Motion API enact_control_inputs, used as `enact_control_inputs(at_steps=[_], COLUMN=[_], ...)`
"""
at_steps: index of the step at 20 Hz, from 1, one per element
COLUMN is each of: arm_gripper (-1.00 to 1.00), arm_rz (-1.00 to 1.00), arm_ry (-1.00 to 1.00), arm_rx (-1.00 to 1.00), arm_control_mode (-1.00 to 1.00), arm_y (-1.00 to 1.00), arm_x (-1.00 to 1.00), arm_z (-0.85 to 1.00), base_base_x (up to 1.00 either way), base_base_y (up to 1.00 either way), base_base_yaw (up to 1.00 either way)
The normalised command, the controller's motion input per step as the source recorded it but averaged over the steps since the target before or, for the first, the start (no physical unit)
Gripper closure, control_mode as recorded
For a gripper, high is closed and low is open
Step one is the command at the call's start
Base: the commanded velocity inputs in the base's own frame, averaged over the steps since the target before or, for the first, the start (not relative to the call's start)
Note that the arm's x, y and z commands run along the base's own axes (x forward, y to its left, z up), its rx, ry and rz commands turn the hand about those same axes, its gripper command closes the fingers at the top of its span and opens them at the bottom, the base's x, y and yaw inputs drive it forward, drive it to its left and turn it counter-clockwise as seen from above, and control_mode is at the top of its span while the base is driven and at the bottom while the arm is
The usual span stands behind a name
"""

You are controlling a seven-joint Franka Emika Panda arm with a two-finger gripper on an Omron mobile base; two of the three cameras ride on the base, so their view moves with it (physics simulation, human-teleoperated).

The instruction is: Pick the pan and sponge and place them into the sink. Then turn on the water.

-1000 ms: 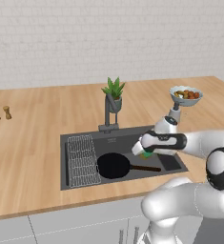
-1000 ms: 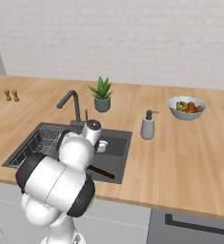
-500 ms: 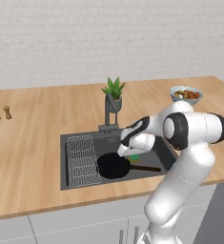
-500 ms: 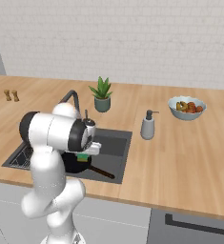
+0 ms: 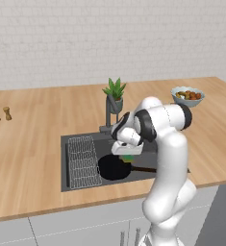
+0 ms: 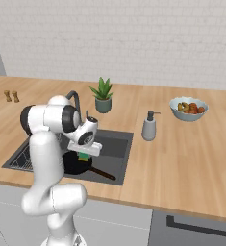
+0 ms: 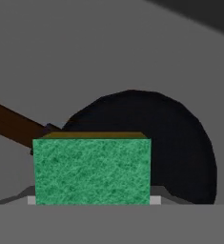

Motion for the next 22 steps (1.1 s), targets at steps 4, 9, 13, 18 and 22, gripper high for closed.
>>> enact_control_inputs(at_steps=[4,9,13,18,22], arm_gripper=[1.0,1.0,1.0,1.0,1.0], arm_rz=[0.07,0.06,0.03,0.04,0.02], arm_ry=[0.01,0.0,0.0,0.0,-0.02], arm_rx=[0.07,0.04,0.01,0.03,0.04], arm_control_mode=[-1.0,-1.0,-1.0,-1.0,-1.0], arm_y=[-0.07,0.0,0.0,0.0,0.0], arm_x=[0.05,0.0,0.0,0.0,0.0], arm_z=[-0.48,-0.35,-0.44,-0.44,-0.3], base_base_x=[0.0,0.0,0.0,0.0,0.0], base_base_y=[0.0,0.0,0.0,0.0,0.0], base_base_yaw=[0.0,0.0,0.0,0.0,0.0])
